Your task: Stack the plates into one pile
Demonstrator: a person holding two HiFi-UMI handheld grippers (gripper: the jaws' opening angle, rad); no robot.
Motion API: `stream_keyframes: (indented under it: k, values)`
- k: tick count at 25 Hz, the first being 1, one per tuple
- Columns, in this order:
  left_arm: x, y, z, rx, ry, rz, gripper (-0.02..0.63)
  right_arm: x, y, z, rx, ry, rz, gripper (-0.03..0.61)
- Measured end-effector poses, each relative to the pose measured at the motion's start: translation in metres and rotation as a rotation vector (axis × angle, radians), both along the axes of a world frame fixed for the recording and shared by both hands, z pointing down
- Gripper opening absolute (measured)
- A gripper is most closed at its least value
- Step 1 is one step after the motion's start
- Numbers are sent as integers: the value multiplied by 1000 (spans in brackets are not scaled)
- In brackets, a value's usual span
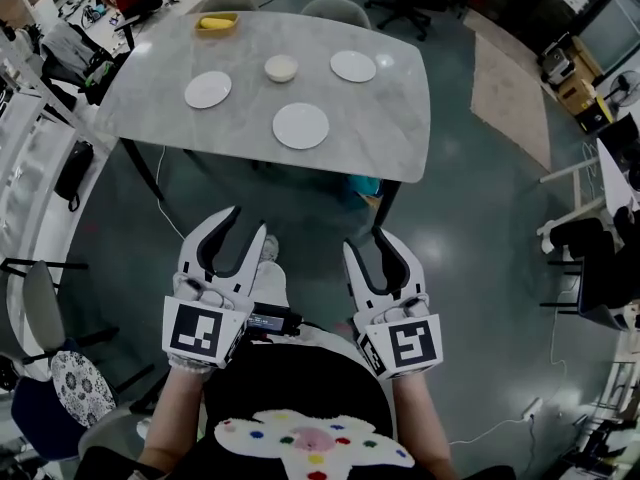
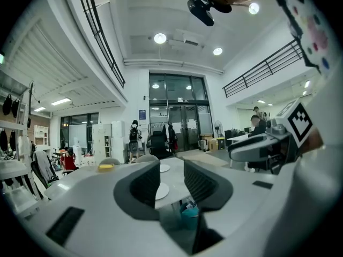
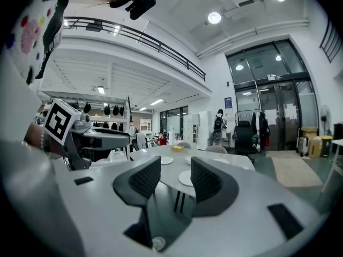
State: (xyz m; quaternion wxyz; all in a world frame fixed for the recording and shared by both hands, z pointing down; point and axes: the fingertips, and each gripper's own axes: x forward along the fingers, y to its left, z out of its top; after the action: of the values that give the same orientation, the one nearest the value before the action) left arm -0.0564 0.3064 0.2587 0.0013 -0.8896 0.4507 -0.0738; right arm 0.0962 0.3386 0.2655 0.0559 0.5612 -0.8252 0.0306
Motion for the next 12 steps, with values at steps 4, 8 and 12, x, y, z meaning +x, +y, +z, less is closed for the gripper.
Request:
stream_keyframes:
  k: [4, 8, 12]
  values:
    - [-1, -31, 2, -12, -3, 9, 133, 0, -27, 0, -8, 1, 12, 156]
    - [-5, -70, 4, -44, 3, 24, 134, -6, -63, 1, -24, 9, 13, 156]
    - [-6, -118, 4, -49, 4, 44, 133, -11, -107, 1, -42, 21, 27, 156]
